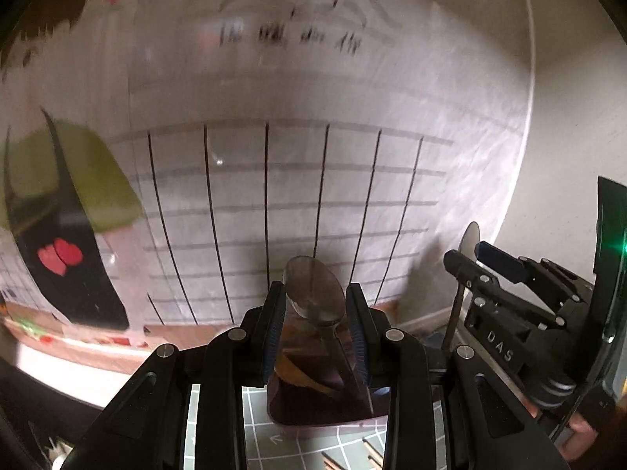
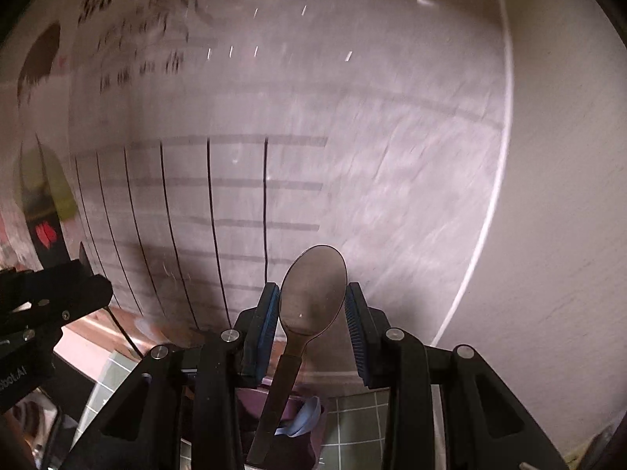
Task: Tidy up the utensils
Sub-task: 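Lift both dark spoons over the purple holder and lower them in, then move both open grippers away from the holder toward the loose chopsticks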
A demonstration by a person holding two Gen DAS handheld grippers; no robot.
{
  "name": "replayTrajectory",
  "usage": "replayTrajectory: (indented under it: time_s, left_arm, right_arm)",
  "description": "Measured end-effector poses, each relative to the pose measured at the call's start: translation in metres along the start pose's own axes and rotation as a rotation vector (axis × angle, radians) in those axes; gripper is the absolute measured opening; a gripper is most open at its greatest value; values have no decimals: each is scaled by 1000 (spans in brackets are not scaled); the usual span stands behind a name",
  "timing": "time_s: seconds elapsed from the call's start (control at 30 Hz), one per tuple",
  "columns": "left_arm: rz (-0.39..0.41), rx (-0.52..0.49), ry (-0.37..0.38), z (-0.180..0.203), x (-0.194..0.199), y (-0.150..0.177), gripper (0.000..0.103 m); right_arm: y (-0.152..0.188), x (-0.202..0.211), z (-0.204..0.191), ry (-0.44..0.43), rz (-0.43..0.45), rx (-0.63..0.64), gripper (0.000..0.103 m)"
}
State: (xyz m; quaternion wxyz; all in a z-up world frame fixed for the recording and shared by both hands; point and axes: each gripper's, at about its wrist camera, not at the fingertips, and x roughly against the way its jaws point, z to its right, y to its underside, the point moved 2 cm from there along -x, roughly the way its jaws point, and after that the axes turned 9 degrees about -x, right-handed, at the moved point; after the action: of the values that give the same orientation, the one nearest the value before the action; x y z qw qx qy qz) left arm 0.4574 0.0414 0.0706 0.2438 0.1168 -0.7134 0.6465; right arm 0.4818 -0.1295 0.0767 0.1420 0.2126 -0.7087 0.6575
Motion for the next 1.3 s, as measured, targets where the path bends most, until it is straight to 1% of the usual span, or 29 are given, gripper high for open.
replayTrajectory:
  time_s: [0.1, 0.23, 0.4, 0.53, 0.63, 0.7, 0.8, 0.93, 1.07, 1.2, 1.3]
  left_arm:
    - [-30, 19, 17, -2, -11, 7, 33]
    - [-79, 44, 61, -2, -24, 16, 33]
    - [-103, 82, 124, 2, -26, 22, 36]
    - [-92, 100, 141, 2, -11, 23, 37]
    - [-91, 113, 121, -5, 15, 30, 37]
    - [-101, 114, 102, -8, 32, 39, 37]
    - [-109, 111, 67, -16, 59, 61, 37]
    - [-124, 141, 37, -32, 98, 96, 37]
    - [-162, 162, 38, -38, 119, 128, 37]
    - [-180, 180, 39, -36, 133, 164, 37]
    - [-208, 214, 30, -36, 141, 193, 37]
  right_arm:
    - [13, -14, -5, -2, -43, 29, 32]
    - [26, -25, -5, -54, -109, 23, 32]
    - [39, -27, -1, -94, -158, 19, 34]
    - [39, -9, 7, -99, -155, 4, 34]
    - [39, 2, 10, -81, -164, -2, 34]
    - [43, 17, 12, -73, -166, -4, 34]
    - [47, 42, 12, -65, -163, 4, 34]
    - [61, 78, 7, -75, -158, 37, 38]
    - [81, 106, 3, -58, -152, 84, 40]
    - [108, 118, 5, -94, -207, 104, 40]
    - [130, 119, 5, -94, -247, 129, 40]
